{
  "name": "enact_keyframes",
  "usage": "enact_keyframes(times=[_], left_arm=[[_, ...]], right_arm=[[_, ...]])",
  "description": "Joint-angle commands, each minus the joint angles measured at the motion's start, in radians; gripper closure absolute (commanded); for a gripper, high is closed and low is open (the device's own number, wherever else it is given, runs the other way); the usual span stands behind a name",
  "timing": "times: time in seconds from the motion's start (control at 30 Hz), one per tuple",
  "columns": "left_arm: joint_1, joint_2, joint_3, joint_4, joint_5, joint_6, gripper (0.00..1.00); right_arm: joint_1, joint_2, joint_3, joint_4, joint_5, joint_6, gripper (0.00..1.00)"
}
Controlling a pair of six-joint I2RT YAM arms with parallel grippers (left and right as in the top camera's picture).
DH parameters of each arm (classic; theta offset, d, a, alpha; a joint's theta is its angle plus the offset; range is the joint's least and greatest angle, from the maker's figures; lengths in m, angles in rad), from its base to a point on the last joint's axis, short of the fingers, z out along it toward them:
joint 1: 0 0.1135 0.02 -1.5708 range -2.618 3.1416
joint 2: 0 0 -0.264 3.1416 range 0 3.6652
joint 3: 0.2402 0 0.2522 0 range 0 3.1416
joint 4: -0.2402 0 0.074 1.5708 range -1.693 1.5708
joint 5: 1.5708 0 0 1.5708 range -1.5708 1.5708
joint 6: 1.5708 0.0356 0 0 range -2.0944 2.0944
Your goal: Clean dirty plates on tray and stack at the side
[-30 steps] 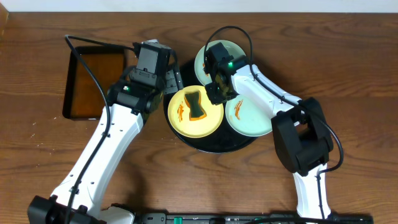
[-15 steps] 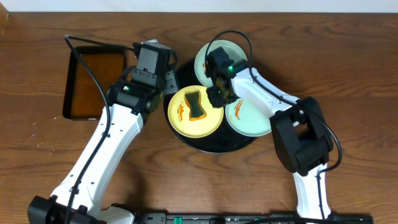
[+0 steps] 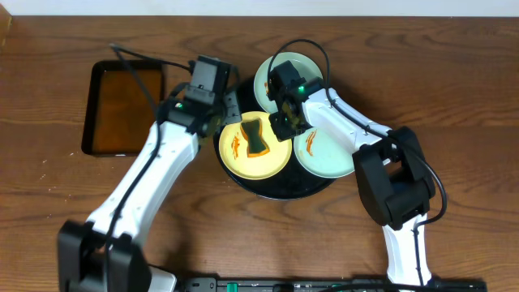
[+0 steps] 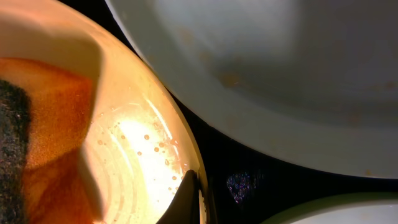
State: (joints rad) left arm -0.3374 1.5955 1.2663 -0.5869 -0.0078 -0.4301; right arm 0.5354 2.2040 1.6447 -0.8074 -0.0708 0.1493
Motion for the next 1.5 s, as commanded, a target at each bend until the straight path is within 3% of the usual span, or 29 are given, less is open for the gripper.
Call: enact_keyframes(times=[0.0, 0.07, 0.27, 0.63, 1.47], left_arm=[[0.0, 0.071, -0.014, 0.014, 0.053, -0.06, 0.42], [0.0, 0.116, -0.014, 0.026, 0.069, -0.092, 0.35], [-0.003, 0.24, -0.014, 0.082, 0.214, -0.093, 0.34], [-0.049, 0.3, -0.014, 0.097, 0.214, -0.096, 0.35], [-0.09, 0.343, -0.014, 0.083, 0.132, -0.13, 0.47]], right_arm=[[0.007, 0.007, -0.004, 0.001, 0.014, 0.0, 0.97], [0.007, 0.007, -0.004, 0.001, 0.014, 0.0, 0.95], [0.007, 0.007, -0.004, 0.002, 0.014, 0.0, 0.99], [0.007, 0.007, -0.004, 0.004, 0.014, 0.004, 0.99], [0.006, 0.007, -0.004, -0.007, 0.014, 0.003, 0.99]])
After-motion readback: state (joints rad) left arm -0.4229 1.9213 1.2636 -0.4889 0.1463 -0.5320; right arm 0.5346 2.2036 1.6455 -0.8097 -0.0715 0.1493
